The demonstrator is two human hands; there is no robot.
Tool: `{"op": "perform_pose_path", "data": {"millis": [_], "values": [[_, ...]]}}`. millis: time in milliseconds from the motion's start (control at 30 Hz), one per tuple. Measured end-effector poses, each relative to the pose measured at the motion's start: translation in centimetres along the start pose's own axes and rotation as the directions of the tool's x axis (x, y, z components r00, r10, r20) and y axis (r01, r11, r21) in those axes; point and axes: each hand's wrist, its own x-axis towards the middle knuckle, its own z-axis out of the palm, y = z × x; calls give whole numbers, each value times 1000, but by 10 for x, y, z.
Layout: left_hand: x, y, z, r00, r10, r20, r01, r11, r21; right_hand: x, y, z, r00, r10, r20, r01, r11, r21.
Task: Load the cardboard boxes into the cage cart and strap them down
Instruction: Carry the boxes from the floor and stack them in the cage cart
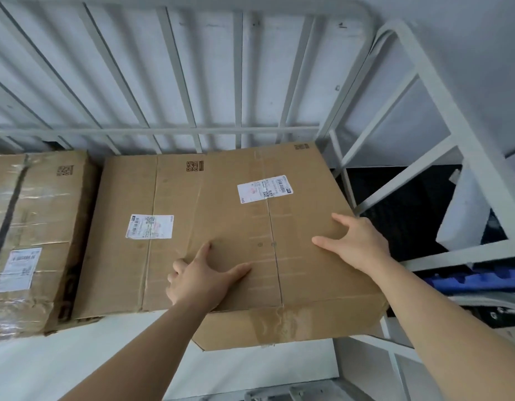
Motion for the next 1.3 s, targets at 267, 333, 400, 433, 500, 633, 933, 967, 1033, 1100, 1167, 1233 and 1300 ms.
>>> {"op": "perform_pose_path", "data": {"millis": [267, 333, 400, 433, 500, 633, 933, 967, 1033, 1100, 1167, 1233, 1300], "values": [[48, -3, 60, 999, -33, -3, 33, 999, -16, 60, 31, 55, 999, -8, 42, 7, 999, 31], [59, -3, 73, 1000, -29, -1, 29, 1000, -11, 73, 40, 69, 998, -2, 58, 0, 999, 36], [71, -4, 86, 1000, -10, -2, 10, 1000, 8, 85, 50, 84, 997, 4, 75, -7, 999, 44], [76, -4, 92, 1000, 1, -5, -1, 1000, 15, 91, 55, 91, 996, 5, 85, -9, 999, 53], [88, -4, 102, 1000, 17, -18, -17, 1000, 22, 101, 62, 107, 995, 8, 102, -14, 998, 62], [110, -5, 122, 999, 31, -14, -31, 999, 33, 120, 72, 134, 994, 6, 111, -11, 999, 41], [134, -21, 173, 999, 45, 26, -46, 998, 36, 144, 87, 177, 994, 8, 110, 0, 997, -77], [136, -23, 177, 999, 46, 27, -47, 998, 39, 145, 88, 182, 994, 10, 110, -1, 996, -84], [141, -26, 185, 999, 45, 27, -46, 998, 52, 148, 89, 190, 993, 9, 119, 0, 997, -74], [146, -27, 190, 999, 43, 24, -44, 997, 70, 151, 90, 196, 992, 10, 124, 0, 997, -78], [149, -27, 194, 999, 43, 21, -45, 994, 99, 153, 88, 199, 993, 16, 118, -4, 995, -100], [149, -26, 194, 999, 39, 31, -43, 987, 156, 153, 85, 199, 992, 36, 122, -21, 992, -125], [148, -21, 190, 998, 59, 23, -63, 962, 266, 150, 79, 198, 991, 61, 116, -42, 987, -158]]}}
